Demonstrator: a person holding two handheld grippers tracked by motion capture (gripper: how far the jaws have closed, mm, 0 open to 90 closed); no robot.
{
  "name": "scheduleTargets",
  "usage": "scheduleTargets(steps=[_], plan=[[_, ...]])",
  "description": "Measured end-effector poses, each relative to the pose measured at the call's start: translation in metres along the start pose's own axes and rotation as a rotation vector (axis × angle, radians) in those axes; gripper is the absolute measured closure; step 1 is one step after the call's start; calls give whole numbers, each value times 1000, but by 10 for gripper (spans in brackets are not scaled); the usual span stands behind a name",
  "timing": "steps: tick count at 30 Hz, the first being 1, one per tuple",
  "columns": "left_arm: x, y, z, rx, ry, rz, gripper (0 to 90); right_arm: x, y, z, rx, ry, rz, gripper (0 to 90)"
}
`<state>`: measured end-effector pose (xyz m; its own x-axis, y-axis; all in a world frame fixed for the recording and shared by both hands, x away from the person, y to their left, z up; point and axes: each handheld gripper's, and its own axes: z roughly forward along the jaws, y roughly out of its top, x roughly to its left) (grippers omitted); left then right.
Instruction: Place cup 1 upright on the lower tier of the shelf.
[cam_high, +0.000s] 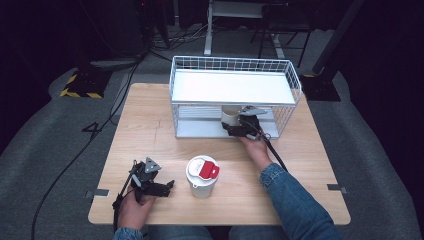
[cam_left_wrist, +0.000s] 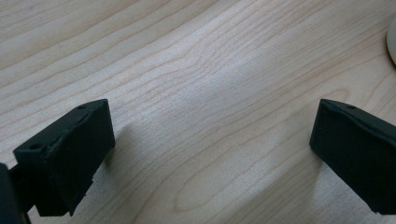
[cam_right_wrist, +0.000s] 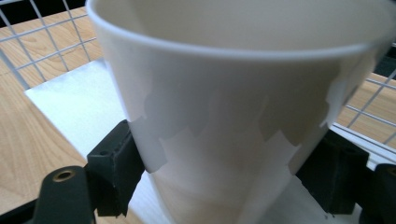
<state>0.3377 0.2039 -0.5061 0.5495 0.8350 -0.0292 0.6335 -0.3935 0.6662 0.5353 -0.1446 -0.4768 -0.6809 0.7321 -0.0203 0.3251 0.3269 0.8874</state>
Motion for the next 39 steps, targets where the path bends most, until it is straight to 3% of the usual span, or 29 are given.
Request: scheduleTargets(steps=[20, 32, 35, 39], plan=[[0, 0, 0, 1, 3, -5, 5, -4, 4, 23, -6, -18, 22, 225], [-1, 0, -1, 3, 6, -3, 5, -4, 4, 24, -3, -20, 14, 222], [-1, 0, -1, 4, 4, -2, 5, -3, 5, 22, -6, -26, -5, 173], [-1, 0, -1, 2, 5, -4, 5, -5, 5, 21, -26, -35, 28, 120]])
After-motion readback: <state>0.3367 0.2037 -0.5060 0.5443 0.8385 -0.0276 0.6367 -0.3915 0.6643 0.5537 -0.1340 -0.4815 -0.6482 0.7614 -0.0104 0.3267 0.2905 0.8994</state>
